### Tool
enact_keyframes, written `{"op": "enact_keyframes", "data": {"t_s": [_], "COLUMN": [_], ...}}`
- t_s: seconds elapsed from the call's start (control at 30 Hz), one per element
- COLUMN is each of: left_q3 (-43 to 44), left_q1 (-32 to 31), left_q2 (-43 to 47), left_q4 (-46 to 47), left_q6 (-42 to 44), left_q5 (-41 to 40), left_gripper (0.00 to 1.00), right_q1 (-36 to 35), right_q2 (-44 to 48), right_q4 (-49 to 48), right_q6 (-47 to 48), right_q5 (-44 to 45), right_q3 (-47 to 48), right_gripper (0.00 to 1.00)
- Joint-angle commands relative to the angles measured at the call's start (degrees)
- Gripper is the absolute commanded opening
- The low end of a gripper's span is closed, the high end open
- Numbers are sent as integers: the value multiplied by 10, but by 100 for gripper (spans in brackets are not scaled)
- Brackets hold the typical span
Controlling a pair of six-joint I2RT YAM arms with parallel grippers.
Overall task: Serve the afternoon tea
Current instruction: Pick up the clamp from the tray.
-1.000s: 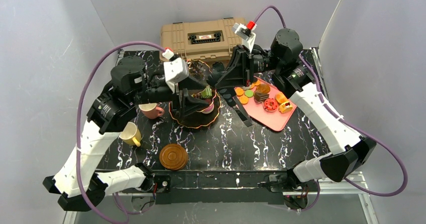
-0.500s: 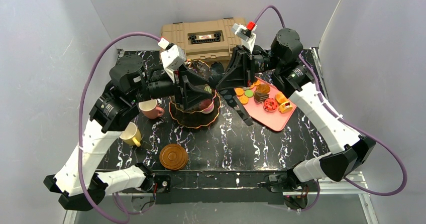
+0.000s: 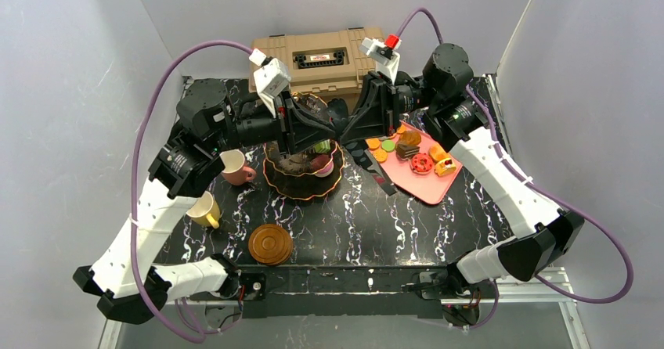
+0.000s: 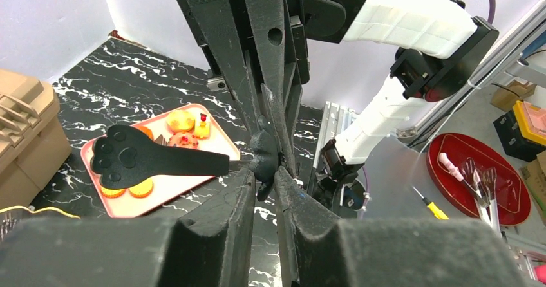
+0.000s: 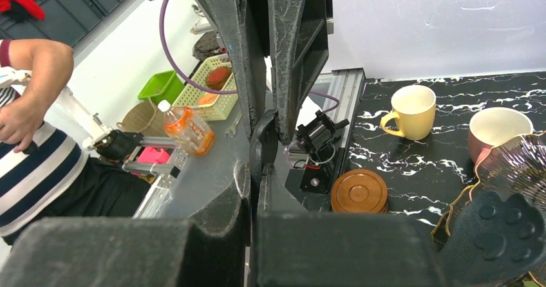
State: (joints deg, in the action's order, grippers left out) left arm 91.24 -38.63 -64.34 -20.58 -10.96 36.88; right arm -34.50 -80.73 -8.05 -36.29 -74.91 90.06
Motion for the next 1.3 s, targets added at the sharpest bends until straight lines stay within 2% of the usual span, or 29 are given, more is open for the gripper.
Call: {"op": "enact_keyframes", "data": {"t_s": [0.0,0.1,0.2,0.23,0.3,0.33,0.4,0.47,0.67,0.7,0.8,0.9,0.93,1.03,1.27], "left_q3": [2,3,3,3,2,1,-3,-8,-7,-6,3,7,9,18,13], "left_q1": [-5,-5,-4,-4,-4,-4,-4,-5,-4,-4,-4,-3,-3,-2,4], "left_q2": [-8,-11,-13,-14,-15,-14,-12,-8,0,1,0,1,0,-4,4], "left_q4": [43,46,54,56,56,55,55,54,43,43,43,44,42,28,44], "left_q6": [-16,-21,-25,-27,-29,-28,-27,-26,-19,-19,-22,-23,-23,-21,-13], "left_q5": [43,48,49,51,53,53,51,47,42,44,50,59,62,72,73], "left_gripper": [16,20,40,44,46,42,25,13,0,0,0,0,0,0,0], "right_q1": [-6,-7,-7,-8,-8,-8,-9,-9,-9,-9,-9,-4,0,17,94], "right_q2": [-12,-14,-14,-15,-16,-17,-16,-14,-11,-10,-11,-7,-3,13,67], "right_q4": [-26,-26,-27,-28,-28,-29,-32,-34,-50,-54,-71,-72,-72,-72,-69], "right_q6": [-5,-8,-7,-7,-9,-9,-11,-11,-21,-24,-37,-39,-37,-34,-26], "right_q5": [12,9,12,12,13,13,14,15,18,19,22,29,33,39,57], "right_q3": [-8,-9,-9,-10,-11,-11,-10,-11,-9,-9,-11,-12,-13,-19,-46], "right_gripper": [1,1,1,1,1,1,1,1,3,6,26,53,71,97,99]}}
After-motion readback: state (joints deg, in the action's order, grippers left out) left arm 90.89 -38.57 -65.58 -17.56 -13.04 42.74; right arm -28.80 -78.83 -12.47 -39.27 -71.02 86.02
